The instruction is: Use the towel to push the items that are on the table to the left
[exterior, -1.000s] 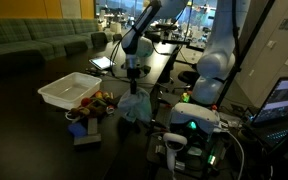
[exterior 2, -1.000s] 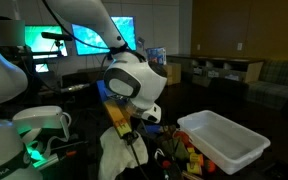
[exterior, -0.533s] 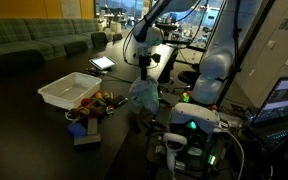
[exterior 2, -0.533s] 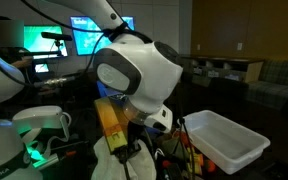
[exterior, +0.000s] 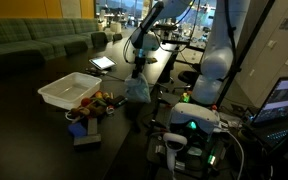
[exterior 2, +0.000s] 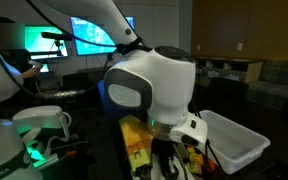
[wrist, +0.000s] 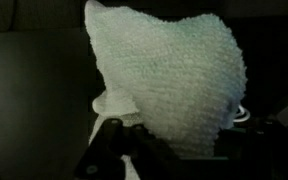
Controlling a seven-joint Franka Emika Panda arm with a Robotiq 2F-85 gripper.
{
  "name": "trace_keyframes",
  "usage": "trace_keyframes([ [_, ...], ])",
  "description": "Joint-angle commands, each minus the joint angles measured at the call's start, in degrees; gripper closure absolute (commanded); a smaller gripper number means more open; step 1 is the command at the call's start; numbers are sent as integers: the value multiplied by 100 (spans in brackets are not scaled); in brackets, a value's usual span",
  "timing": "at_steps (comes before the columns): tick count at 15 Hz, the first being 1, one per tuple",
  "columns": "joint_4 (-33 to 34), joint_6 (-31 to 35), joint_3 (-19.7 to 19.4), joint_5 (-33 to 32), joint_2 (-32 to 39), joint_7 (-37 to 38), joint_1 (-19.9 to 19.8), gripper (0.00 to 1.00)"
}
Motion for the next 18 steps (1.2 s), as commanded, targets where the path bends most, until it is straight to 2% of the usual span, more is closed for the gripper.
trace_keyframes([
  [1, 554, 758, 55, 14, 846, 411, 80, 100],
  [7, 1196, 1781, 156, -631, 2079, 1233, -51, 100],
  [12, 1587, 2161, 46, -1285, 2834, 2039, 19, 100],
  [18, 1951, 2477, -268, -1791, 3578, 2766, 209, 100],
])
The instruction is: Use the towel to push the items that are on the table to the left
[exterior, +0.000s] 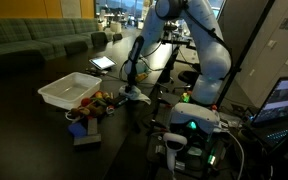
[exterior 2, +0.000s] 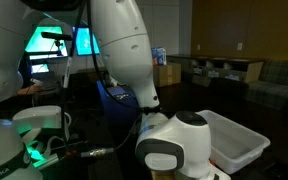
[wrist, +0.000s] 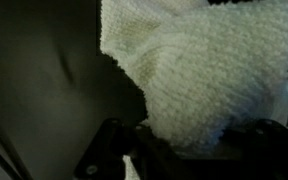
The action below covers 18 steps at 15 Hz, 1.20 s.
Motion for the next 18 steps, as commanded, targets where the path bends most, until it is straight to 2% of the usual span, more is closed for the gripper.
trace_keyframes([
  [1, 347, 228, -252, -305, 514, 472, 162, 100],
  [5, 463, 223, -345, -396, 780, 715, 231, 100],
  [11, 215, 283, -314, -439, 688, 847, 471, 100],
  [18, -112, 173, -503, -423, 596, 1383, 1342, 100],
])
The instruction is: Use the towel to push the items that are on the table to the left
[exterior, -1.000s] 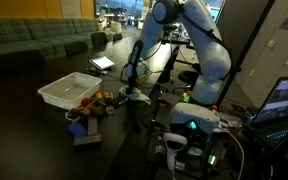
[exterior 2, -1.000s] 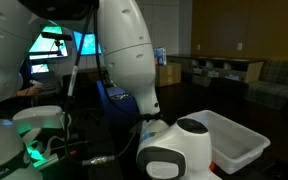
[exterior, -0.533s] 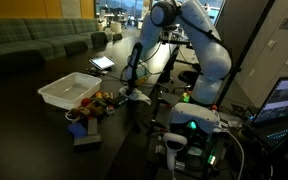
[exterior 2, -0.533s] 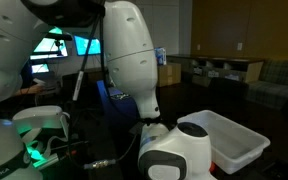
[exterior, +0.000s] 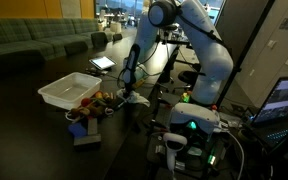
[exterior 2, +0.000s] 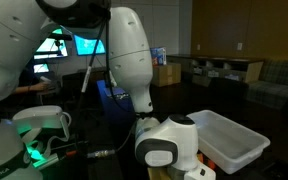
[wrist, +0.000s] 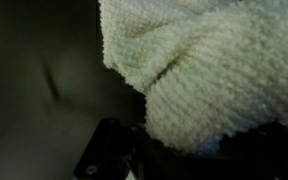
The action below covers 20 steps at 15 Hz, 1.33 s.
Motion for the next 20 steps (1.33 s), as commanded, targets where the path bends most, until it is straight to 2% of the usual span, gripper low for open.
trace_keyframes([
  [1, -243, 55, -160, -146, 84, 544, 623, 100],
  [10, -424, -456, -524, -21, -58, 1849, 1947, 100],
  [15, -390, -1071, -300, 75, -179, 2724, 2387, 100],
  [20, -289, -1341, 181, 294, -248, 3357, 2540, 100],
])
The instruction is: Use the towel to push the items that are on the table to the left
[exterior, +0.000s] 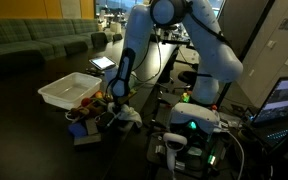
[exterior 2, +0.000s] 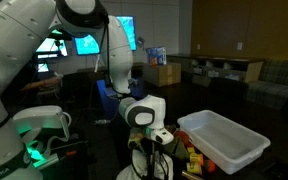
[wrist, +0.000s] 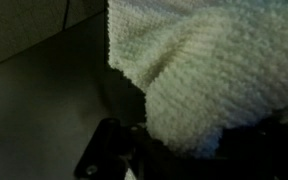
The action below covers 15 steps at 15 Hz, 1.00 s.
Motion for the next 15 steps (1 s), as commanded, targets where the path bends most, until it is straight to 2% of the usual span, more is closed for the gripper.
trace_keyframes([
  [1, 64, -124, 435, 267, 19, 430, 61, 100],
  [8, 192, -88, 1226, 856, -9, 810, 130, 100],
  [15, 120, 64, 1789, 1060, -107, 811, 316, 100],
])
